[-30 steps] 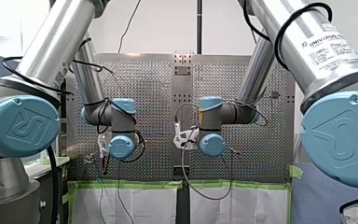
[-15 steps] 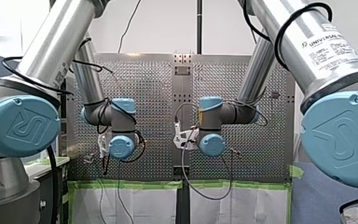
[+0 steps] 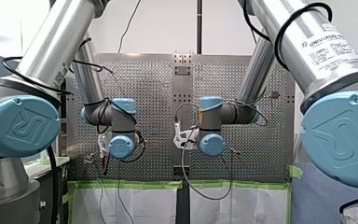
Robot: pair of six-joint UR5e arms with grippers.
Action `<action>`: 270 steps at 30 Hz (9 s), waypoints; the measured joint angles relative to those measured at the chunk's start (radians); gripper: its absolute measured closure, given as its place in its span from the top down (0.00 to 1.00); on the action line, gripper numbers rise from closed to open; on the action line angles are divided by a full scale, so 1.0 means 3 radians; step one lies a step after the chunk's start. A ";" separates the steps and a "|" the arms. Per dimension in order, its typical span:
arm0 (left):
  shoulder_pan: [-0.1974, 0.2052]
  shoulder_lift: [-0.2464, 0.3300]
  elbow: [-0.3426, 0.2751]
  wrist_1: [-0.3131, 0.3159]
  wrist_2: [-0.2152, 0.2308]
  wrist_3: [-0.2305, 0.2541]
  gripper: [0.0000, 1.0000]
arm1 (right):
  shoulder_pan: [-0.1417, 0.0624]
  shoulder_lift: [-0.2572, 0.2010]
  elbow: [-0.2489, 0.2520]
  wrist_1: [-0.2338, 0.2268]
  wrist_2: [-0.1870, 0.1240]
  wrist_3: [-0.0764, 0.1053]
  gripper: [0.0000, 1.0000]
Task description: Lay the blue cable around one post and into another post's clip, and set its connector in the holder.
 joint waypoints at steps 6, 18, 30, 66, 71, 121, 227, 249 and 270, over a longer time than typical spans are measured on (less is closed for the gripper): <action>0.0000 0.0000 0.0001 -0.0001 0.0001 0.0001 0.00 | 0.0000 0.0000 0.0000 -0.0001 0.0000 0.0000 0.00; 0.0000 0.0000 0.0001 -0.0001 0.0001 0.0001 0.00 | 0.0000 0.0000 0.0000 -0.0001 0.0000 0.0000 0.00; -0.0050 -0.0065 -0.0008 -0.0154 0.0021 -0.0226 0.00 | 0.0224 -0.0134 0.0009 0.0174 -0.0112 0.0223 0.00; 0.0248 0.0411 0.0093 -0.0599 -0.0195 -0.0312 0.00 | 0.0232 -0.0462 -0.0021 0.0284 0.0162 0.0706 0.00; 0.0291 0.0555 0.0095 -0.0742 -0.0134 -0.0341 0.00 | 0.0220 -0.0588 -0.0042 0.0312 0.0103 0.0731 0.00; 0.1026 0.2059 0.0891 -0.2245 0.0054 -0.0746 0.00 | 0.0155 -0.1161 -0.1173 0.1355 -0.0425 0.0708 0.00; 0.2694 0.0968 0.2381 -0.2878 0.1848 -0.1367 0.00 | 0.0261 0.0133 -0.2850 0.1867 -0.0677 0.0604 0.00; 0.2618 0.0699 0.2328 -0.2901 0.1859 -0.1511 0.44 | 0.0235 0.0163 -0.2850 0.2032 -0.0671 0.0617 0.00; 0.2528 0.0694 0.2302 -0.3061 0.1453 -0.1472 1.00 | 0.0162 0.0174 -0.2625 0.2162 -0.0546 0.0595 0.00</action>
